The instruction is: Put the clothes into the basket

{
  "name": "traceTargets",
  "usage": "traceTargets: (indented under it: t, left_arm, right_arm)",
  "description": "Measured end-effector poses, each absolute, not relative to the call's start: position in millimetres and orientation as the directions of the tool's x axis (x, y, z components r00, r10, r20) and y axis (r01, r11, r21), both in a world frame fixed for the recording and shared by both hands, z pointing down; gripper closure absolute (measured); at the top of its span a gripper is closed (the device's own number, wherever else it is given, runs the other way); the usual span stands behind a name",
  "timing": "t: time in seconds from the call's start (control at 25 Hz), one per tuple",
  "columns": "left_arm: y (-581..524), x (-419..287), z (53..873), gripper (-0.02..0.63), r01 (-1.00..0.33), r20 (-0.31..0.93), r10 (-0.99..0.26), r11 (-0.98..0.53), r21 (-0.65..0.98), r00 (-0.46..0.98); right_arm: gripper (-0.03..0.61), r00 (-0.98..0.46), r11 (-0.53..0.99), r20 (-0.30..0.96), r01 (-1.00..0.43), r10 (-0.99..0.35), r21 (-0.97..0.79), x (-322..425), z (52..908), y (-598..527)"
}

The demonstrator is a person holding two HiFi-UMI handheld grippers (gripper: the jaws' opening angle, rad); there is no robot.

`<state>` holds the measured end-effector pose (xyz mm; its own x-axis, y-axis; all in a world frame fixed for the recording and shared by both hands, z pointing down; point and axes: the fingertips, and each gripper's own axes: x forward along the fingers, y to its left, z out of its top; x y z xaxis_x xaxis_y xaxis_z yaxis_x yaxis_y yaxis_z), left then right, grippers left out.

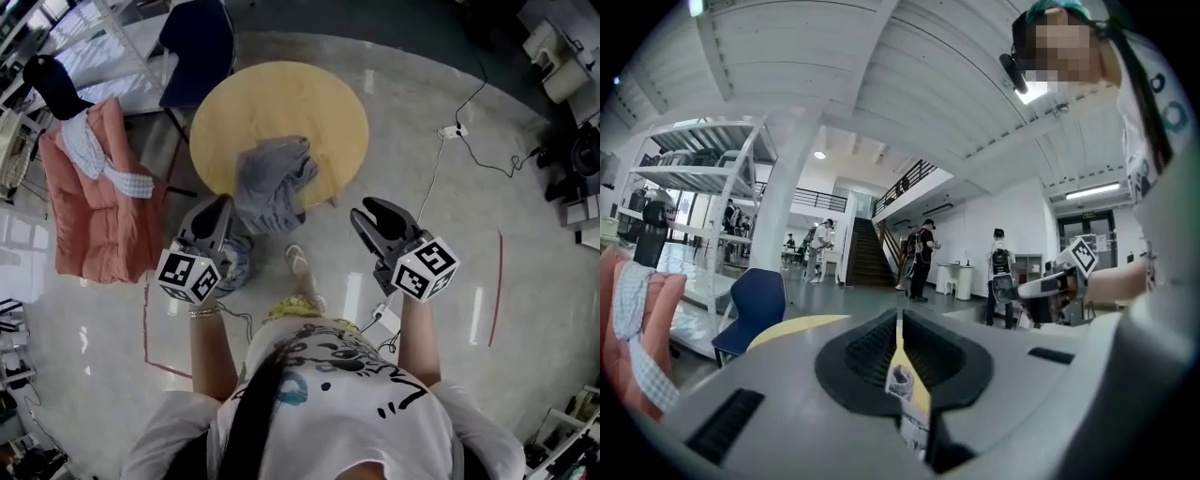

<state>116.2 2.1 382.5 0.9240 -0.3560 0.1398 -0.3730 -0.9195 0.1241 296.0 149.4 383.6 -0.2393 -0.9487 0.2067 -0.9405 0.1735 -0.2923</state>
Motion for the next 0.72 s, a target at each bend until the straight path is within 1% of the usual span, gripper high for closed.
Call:
traceTargets:
  t: [0.28, 0.44, 0.56, 0.72]
  left_arm:
    - [-35, 165, 417, 0.595, -0.277, 0.167, -0.257, -0.954, 0.112, 0.952]
    - [-57, 189, 443, 0.595, -0.261, 0.215, -0.229, -0.956, 0.134, 0.949]
    - [-66, 198, 461, 0.595, -0.256, 0.260, -0.205, -0.950, 0.180, 0.944]
    - [-77, 201, 469, 0.595, -0.242, 0.257, -0.178, -0.939, 0.245, 0.950]
  right_arm:
    - [0.437, -0.334, 0.229, 0.272, -0.907, -0.902, -0.353, 313, 425, 89]
    - [0.434, -0.383, 0.248, 0.322, -0.888, -0.866, -0.388, 322, 451, 54]
    - [0.430, -0.433, 0.271, 0.362, -0.867, -0.826, -0.418, 322, 473, 26]
    - [0.409, -0.494, 0.269, 0.435, -0.833, -0.753, -0.483, 312, 511, 3]
